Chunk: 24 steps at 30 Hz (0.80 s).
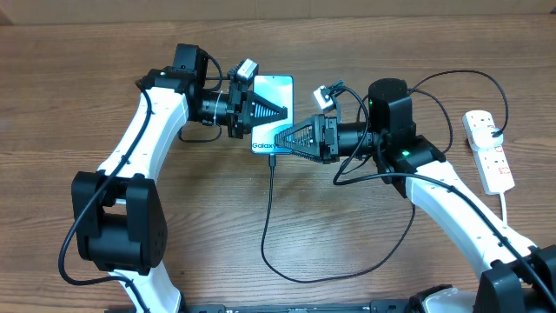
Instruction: Plug charger to phone and switch on socket
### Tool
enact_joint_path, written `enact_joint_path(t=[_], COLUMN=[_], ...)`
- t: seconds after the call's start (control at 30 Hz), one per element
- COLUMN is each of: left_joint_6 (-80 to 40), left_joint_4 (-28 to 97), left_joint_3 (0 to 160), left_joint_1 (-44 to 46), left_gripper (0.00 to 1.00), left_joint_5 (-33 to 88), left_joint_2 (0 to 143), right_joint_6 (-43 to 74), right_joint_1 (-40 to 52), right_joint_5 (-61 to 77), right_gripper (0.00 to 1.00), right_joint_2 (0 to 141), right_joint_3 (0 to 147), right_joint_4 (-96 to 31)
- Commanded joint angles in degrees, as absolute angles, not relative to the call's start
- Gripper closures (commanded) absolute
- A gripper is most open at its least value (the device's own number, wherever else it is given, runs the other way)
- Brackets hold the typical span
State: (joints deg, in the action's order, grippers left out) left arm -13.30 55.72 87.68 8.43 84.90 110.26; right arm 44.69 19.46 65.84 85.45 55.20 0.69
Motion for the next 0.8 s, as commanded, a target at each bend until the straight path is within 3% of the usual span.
enact_joint_path(t=[0.0, 0.13, 0.3, 0.5, 0.7, 0.77], left_joint_6=[-12.1, -12.2, -12.2, -12.2, -12.2, -12.2], left_joint_4=[55.7, 55.4, 55.4, 55.4, 55.4, 55.4], left_joint_3=[87.8, 87.8, 87.8, 87.8, 87.8, 87.8], left_joint_1=[9.0, 10.3, 10.9, 10.9, 10.9, 10.9], left_gripper=[0.96, 0.96, 0.96, 0.96, 0.96, 0.96], left_joint_5=[88.1, 88.1, 87.8, 86.5, 86.4, 86.4], left_joint_2=[109.8, 109.8, 109.8, 109.8, 109.8, 109.8], right_joint_6=[43.4, 43.4, 44.4, 46.5, 46.5, 46.5], right_joint_1=[19.1, 19.5, 19.6, 19.5, 19.5, 19.5], right_joint_5=[68.0, 68.2, 68.1, 68.2, 68.1, 68.0], right_gripper=[0.0, 0.03, 0.55, 0.67, 0.93, 0.96], right_joint_2=[85.0, 85.0, 85.0, 85.0, 85.0, 85.0], right_joint_3=[56.3, 56.3, 56.3, 56.3, 56.3, 56.3], right_joint_4=[1.3, 1.2, 1.2, 1.2, 1.2, 1.2])
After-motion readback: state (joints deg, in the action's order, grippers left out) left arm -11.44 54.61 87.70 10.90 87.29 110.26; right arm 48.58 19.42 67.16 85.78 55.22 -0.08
